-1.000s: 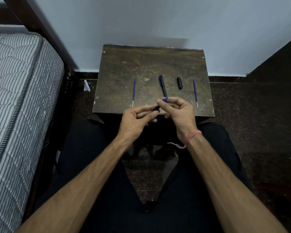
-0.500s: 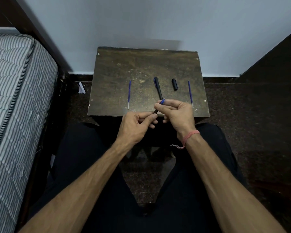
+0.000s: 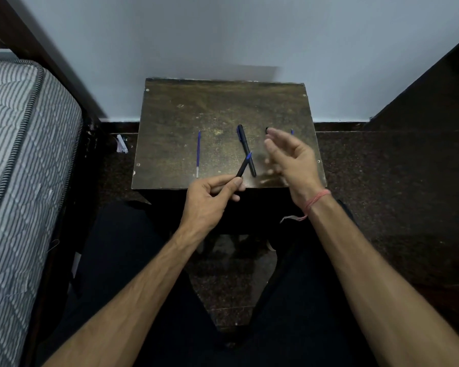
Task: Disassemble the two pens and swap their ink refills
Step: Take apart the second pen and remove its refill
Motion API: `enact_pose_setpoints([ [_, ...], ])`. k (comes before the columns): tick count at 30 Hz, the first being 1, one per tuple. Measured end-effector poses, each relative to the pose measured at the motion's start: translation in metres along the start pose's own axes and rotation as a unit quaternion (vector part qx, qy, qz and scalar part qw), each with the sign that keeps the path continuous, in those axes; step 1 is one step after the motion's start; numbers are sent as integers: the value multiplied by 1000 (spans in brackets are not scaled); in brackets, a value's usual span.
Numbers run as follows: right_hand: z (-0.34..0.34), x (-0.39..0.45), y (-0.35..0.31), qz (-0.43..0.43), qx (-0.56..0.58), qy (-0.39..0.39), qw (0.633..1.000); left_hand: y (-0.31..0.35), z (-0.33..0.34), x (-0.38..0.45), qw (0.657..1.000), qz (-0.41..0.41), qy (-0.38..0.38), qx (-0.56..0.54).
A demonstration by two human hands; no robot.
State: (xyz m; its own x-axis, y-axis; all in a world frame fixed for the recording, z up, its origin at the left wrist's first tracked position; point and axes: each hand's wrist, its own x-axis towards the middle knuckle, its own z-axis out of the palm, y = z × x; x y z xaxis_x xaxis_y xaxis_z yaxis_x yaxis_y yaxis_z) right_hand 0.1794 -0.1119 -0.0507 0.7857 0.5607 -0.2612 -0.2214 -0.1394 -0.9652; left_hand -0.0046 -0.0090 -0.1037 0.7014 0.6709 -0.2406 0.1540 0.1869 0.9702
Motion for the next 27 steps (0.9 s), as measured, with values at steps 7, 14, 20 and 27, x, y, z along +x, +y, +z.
enact_pose_setpoints([
  [7,-25,44,-19,-79,-380,20,921,4,-4,-1,996,-47,-13,-70],
  [14,2,67,-26,-142,-631,-28,762,7,-6,-2,992,-77,-26,-100],
  [20,13,40,-22,-142,-662,10,736,10,-8,0,990,-73,-14,-118],
  [27,5,-28,-6,-98,-620,23,778,9,-5,-1,992,-70,-14,-108],
])
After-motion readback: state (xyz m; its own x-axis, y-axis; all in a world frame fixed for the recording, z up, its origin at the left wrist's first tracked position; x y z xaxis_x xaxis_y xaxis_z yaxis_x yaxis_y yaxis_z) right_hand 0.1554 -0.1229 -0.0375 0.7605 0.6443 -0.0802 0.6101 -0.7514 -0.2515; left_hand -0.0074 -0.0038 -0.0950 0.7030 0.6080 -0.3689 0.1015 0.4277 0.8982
